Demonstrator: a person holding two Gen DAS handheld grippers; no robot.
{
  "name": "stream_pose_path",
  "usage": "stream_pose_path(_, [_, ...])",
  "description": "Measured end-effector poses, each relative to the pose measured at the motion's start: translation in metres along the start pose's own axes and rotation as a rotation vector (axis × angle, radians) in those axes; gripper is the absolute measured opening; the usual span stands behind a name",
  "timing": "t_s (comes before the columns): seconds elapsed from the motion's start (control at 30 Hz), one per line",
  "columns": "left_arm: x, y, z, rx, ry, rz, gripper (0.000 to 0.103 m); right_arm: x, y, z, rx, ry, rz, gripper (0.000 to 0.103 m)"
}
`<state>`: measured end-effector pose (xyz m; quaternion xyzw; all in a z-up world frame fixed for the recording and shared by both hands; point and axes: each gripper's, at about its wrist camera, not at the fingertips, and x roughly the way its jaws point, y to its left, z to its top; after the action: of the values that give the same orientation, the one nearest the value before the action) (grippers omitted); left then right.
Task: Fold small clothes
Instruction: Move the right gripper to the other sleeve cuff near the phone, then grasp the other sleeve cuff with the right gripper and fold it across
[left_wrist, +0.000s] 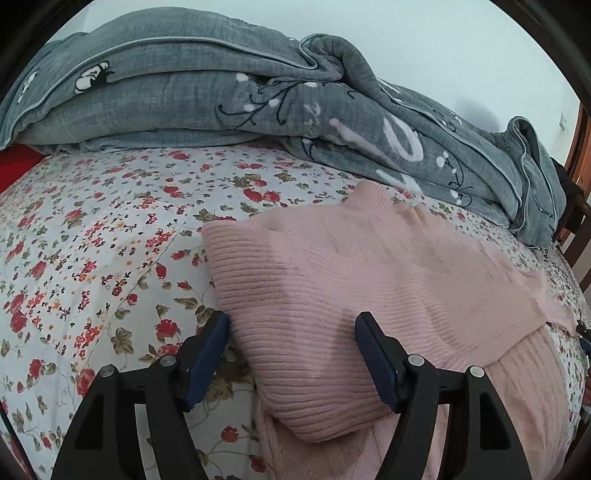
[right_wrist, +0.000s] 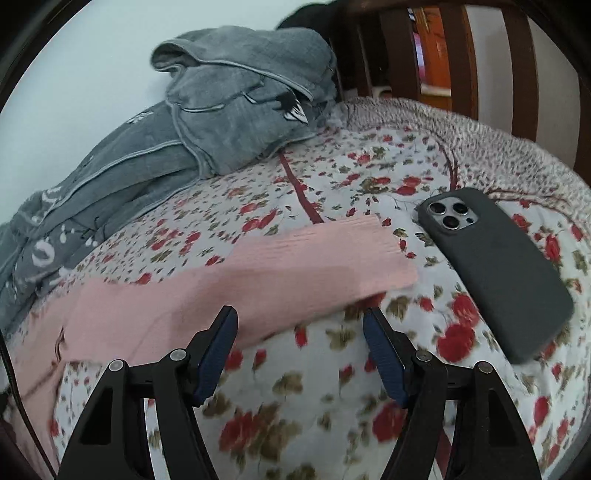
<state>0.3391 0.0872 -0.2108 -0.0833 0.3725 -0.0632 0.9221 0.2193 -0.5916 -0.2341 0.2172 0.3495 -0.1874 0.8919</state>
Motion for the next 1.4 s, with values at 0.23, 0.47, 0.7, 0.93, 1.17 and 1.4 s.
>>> stream_pose_path(0.23, [0.002,0.0,0.0,-0.003,0.007,-0.002,0.071,0.017,-0.016,0.016,0.082,0.008,0.006,0.042])
stream_pose_path(0.47, [0.002,-0.004,0.0,0.022,-0.004,0.044,0.071,0.028,-0.033,0.019,0.159,0.004,0.047,0.008])
stream_pose_path(0.7, [0.001,-0.002,0.0,0.012,-0.008,0.057,0.071,0.012,-0.018,0.013,0.09,-0.074,-0.026,0.006])
stream_pose_path(0.93, [-0.003,0.004,-0.001,-0.021,-0.021,0.032,0.071,-0.003,-0.008,0.011,0.034,-0.161,-0.064,0.006])
stream_pose_path(1.17, [-0.015,0.02,-0.003,-0.106,-0.071,-0.024,0.079,-0.032,0.023,0.01,-0.054,-0.232,-0.181,0.005])
stream_pose_path(1.4, [-0.028,0.037,-0.004,-0.201,-0.13,-0.09,0.079,-0.092,0.104,0.032,-0.138,-0.347,-0.11,0.005])
